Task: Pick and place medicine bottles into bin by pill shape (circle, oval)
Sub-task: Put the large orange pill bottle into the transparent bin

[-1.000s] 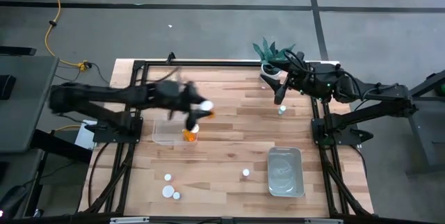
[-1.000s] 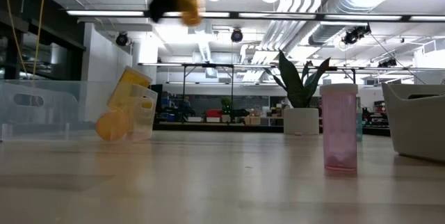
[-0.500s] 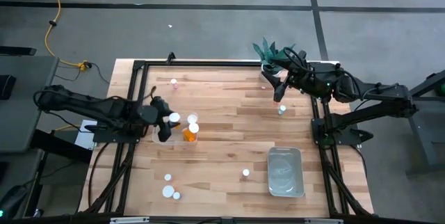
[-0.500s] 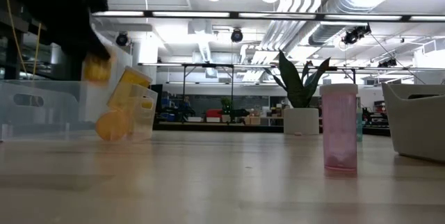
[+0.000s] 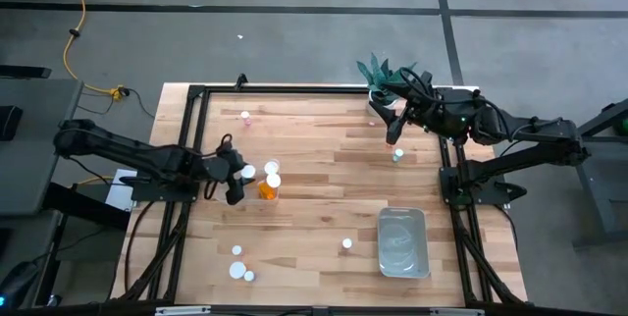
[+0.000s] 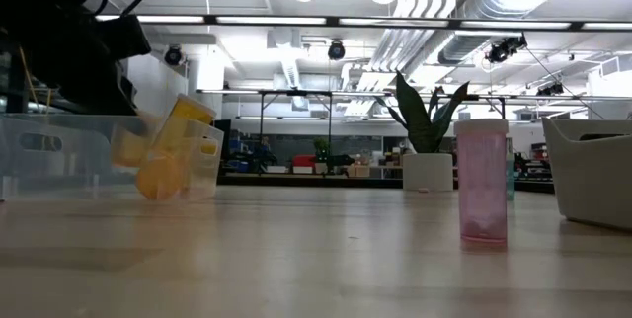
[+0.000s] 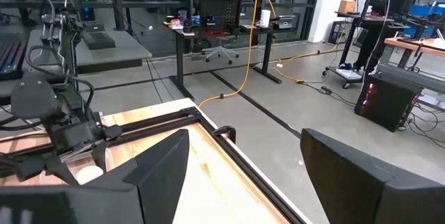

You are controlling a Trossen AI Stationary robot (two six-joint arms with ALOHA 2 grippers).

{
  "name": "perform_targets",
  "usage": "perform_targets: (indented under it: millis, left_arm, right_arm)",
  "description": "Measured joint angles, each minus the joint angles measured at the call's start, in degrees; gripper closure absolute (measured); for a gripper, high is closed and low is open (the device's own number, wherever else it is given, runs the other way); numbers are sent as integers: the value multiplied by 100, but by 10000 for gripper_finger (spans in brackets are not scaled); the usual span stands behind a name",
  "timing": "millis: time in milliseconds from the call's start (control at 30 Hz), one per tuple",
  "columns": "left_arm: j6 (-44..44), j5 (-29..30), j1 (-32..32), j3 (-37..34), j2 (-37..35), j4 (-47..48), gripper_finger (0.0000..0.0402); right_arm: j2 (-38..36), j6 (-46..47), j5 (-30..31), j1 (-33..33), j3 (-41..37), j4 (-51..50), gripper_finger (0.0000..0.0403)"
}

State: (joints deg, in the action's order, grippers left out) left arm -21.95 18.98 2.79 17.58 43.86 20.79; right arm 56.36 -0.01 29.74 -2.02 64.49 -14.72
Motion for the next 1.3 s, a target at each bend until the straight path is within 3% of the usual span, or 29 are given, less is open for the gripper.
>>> perform_targets:
  millis: [333, 700, 1033, 1167, 1300]
  left_arm:
    - [142, -134, 0, 1, 392, -247, 175]
    - [-56, -148, -30, 192, 525, -100, 107]
    - [921, -34, -384, 1851, 140, 1342, 92]
    - [1307, -32, -564, 2743, -31, 1202, 92]
    - [1512, -34, -746, 3305, -89, 425, 92]
  right_arm:
    - [0, 0, -2, 2, 0, -13, 134]
    - [0, 0, -7, 2, 0, -59, 134]
    - [0, 0, -22, 2, 0, -59, 134]
    - [0, 0, -20, 2, 0, -59, 134]
    - [0, 71, -21, 2, 0, -59, 134]
